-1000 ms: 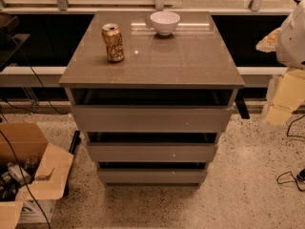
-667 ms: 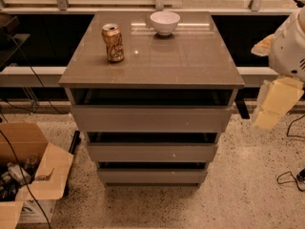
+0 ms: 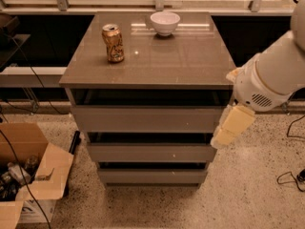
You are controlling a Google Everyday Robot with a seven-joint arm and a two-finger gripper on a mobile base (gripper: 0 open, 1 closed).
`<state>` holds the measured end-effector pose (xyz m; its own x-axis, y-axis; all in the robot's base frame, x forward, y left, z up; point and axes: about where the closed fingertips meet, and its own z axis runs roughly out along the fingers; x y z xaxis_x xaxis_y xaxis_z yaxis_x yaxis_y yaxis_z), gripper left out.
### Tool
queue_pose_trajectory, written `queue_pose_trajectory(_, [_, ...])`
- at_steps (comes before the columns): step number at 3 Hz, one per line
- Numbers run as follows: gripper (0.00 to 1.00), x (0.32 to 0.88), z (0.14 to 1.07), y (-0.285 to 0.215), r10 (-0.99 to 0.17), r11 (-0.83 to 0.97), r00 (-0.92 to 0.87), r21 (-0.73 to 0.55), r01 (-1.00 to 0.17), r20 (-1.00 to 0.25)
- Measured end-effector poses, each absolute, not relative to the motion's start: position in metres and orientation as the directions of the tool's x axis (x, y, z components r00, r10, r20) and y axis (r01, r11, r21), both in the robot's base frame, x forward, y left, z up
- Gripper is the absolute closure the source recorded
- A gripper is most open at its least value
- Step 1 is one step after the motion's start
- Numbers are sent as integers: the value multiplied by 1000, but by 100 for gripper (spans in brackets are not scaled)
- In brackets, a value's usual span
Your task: Open top drawer
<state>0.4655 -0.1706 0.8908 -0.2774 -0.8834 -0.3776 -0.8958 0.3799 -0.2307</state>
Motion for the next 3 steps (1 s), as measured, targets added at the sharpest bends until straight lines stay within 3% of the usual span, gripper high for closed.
queue_pose_trajectory(3, [0, 478, 844, -156, -867, 410, -318, -183, -894, -384])
